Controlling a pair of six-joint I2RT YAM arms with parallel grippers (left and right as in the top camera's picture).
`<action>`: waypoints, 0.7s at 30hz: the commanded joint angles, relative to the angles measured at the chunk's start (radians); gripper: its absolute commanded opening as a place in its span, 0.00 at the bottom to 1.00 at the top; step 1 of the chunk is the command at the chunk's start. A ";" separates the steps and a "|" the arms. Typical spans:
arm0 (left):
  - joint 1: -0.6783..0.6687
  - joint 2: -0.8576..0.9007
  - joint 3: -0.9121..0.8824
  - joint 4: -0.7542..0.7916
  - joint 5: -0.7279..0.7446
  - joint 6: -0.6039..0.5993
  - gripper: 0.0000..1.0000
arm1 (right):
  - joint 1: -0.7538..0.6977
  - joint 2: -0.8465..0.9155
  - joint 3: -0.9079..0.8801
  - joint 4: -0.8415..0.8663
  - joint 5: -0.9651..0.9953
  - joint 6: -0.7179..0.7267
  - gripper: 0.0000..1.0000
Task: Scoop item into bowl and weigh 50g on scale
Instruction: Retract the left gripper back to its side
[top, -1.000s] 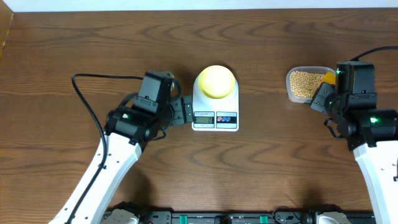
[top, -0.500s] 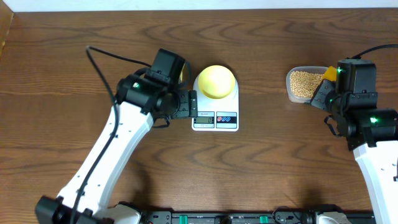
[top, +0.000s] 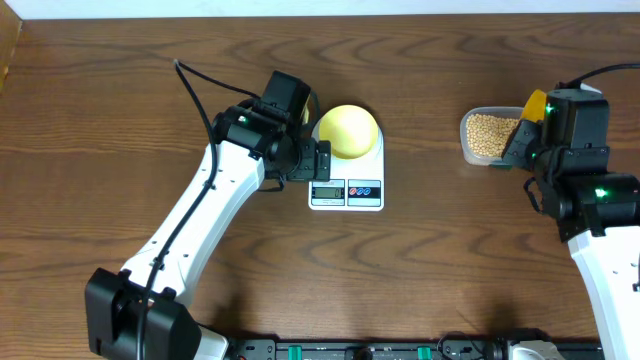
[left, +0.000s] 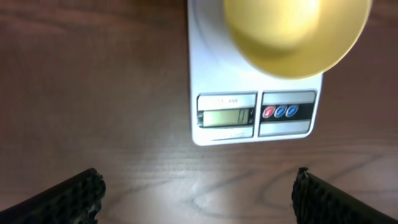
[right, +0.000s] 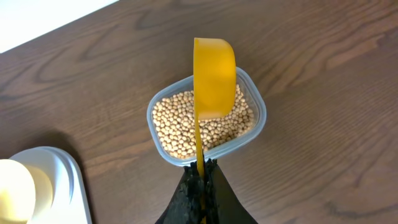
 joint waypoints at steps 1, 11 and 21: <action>-0.003 0.002 0.007 0.028 -0.035 0.010 0.98 | -0.005 0.029 0.011 0.000 0.088 -0.020 0.01; 0.119 0.002 0.007 -0.058 -0.145 -0.157 0.98 | -0.005 0.103 0.012 -0.005 0.058 -0.027 0.01; 0.301 0.002 0.007 -0.119 -0.146 -0.194 0.98 | -0.005 0.103 0.012 0.013 0.037 -0.027 0.01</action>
